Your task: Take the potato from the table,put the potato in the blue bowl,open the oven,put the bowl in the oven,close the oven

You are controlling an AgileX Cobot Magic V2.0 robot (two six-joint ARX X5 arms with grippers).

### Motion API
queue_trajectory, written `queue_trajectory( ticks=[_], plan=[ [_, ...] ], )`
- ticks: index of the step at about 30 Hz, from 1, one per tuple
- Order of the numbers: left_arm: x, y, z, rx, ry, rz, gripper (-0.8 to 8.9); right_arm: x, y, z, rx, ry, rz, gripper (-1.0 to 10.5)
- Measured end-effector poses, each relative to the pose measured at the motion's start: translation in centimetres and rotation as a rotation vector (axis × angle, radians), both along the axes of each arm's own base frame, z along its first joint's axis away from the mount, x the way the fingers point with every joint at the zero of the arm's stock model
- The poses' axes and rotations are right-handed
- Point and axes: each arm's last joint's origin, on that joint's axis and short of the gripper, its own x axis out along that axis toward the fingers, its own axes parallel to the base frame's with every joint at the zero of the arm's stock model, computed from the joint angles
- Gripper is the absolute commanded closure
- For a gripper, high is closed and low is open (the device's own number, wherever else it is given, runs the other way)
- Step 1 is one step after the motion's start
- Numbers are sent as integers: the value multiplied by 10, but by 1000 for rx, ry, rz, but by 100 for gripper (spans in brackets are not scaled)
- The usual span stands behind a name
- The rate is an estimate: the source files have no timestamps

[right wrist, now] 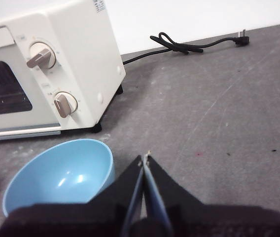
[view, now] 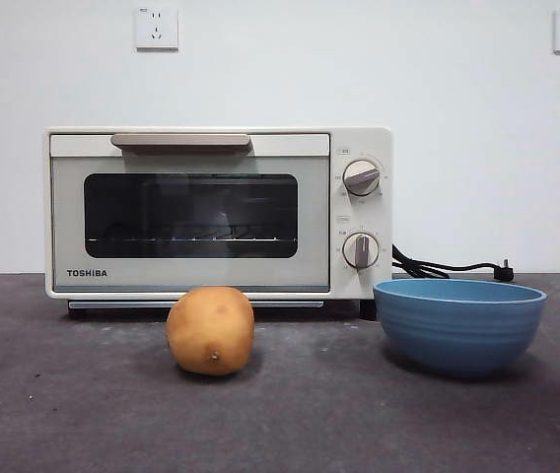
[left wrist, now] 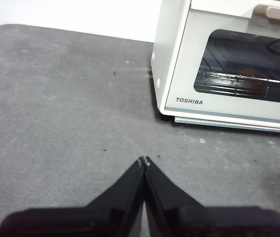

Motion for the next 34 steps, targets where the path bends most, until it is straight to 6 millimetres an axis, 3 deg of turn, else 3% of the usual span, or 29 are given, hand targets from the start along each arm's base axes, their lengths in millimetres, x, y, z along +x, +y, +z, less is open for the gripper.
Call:
queue_trajectory(
  ticks=[8,11,20,27,34],
  plan=[
    [-1,-3,3,-93,3,-74,821,0,0,6,120,-11,-8,959],
    [-4,-3,17,-128,-18,-90,821,-1,1,19,159,-23,17,959],
    [-16,-6,74,-168,-21,-173,821,0,4,75,186,-1,132,959],
    [-15,-11,124,-177,45,-344,821,6,9,129,141,163,278,959],
    [-10,-15,156,-143,179,-523,821,11,13,182,68,313,430,959]
  ],
)
